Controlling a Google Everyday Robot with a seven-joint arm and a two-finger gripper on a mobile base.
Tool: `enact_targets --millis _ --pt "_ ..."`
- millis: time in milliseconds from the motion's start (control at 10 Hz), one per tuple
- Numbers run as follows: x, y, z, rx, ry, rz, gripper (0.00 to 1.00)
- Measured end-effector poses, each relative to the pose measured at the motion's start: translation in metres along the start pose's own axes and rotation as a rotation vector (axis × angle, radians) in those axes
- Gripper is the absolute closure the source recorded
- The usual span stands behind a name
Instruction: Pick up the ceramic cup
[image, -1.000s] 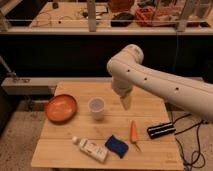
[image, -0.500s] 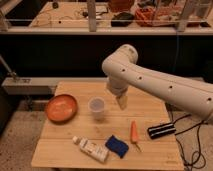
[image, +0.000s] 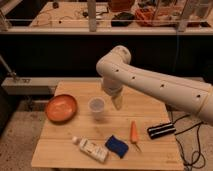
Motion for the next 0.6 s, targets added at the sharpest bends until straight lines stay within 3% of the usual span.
enact_targets --millis 600 --pt "-0.012 -0.005 0.021 -0.008 -0.032 -0.059 0.2"
